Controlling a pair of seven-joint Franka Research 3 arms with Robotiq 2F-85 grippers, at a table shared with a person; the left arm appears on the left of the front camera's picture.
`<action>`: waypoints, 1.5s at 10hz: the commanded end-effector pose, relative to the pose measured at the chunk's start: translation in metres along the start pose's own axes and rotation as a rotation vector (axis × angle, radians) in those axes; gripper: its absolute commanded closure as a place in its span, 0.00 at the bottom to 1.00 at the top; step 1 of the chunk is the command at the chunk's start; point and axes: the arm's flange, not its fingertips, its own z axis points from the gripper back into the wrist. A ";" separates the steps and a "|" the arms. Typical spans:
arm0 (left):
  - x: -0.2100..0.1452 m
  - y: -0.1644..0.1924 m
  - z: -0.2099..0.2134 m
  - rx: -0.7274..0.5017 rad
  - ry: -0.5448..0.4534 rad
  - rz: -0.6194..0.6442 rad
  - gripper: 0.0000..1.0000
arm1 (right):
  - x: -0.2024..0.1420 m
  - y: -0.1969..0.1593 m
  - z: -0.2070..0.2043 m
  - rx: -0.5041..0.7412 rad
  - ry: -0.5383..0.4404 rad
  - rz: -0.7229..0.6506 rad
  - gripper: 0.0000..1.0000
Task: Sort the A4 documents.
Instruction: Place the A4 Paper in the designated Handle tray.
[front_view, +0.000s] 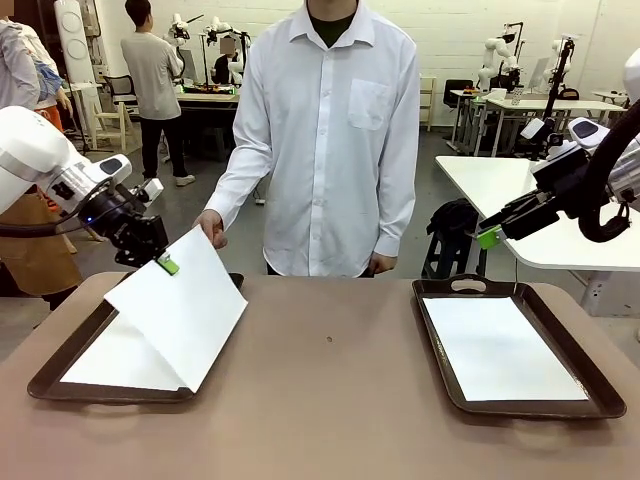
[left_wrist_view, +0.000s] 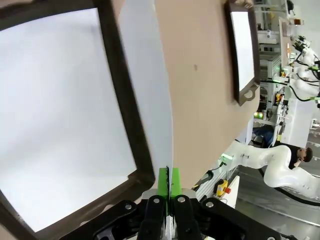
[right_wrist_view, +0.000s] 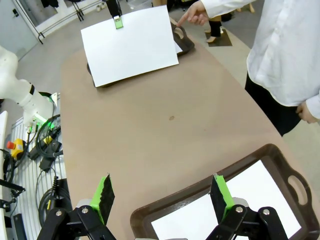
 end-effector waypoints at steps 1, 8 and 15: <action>0.003 0.017 0.004 0.046 0.062 0.059 0.99 | 0.000 -0.001 -0.001 -0.001 -0.005 0.005 0.00; 0.002 0.071 -0.010 0.182 -0.050 0.202 0.99 | 0.000 -0.001 -0.001 -0.001 -0.005 0.005 0.00; -0.001 0.092 -0.010 0.317 -0.108 0.288 0.99 | 0.000 -0.001 -0.001 -0.001 -0.005 0.005 0.00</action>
